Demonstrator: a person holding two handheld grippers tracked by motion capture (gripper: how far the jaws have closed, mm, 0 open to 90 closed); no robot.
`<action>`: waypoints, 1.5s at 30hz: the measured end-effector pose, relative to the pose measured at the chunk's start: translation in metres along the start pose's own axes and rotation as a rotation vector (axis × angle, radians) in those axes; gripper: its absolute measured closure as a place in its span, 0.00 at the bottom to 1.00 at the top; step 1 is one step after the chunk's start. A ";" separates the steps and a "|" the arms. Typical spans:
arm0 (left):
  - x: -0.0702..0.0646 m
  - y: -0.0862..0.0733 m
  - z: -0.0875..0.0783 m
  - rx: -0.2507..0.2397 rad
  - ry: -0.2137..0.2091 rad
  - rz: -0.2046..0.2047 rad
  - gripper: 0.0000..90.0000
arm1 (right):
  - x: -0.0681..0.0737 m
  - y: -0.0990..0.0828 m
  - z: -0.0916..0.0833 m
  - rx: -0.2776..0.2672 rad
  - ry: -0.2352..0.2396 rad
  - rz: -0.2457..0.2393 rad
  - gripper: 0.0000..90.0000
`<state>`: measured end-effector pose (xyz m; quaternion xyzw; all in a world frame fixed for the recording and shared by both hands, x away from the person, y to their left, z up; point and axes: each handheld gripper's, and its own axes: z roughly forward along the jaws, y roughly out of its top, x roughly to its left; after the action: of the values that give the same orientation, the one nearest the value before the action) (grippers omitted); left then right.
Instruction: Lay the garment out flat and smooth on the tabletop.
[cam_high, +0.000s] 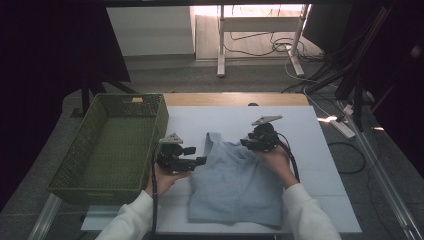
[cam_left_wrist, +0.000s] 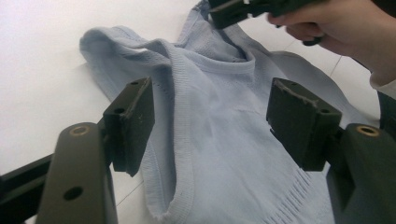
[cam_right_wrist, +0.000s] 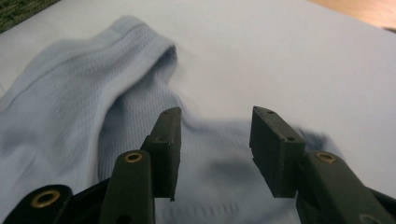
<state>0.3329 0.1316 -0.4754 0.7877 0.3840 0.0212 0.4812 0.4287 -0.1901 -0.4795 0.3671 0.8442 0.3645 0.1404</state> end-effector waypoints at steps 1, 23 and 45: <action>0.000 0.001 0.001 0.001 -0.003 0.001 0.37 | -0.001 -0.003 -0.005 0.000 -0.009 0.004 0.59; -0.002 0.001 0.003 0.005 -0.010 0.009 0.37 | 0.036 -0.053 -0.043 0.053 0.044 -0.008 0.54; -0.004 0.002 0.004 -0.002 -0.007 0.017 0.37 | 0.058 -0.038 -0.013 0.071 -0.009 -0.129 0.62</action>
<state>0.3324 0.1258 -0.4746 0.7907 0.3754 0.0228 0.4830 0.3626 -0.1724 -0.4956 0.3183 0.8778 0.3231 0.1542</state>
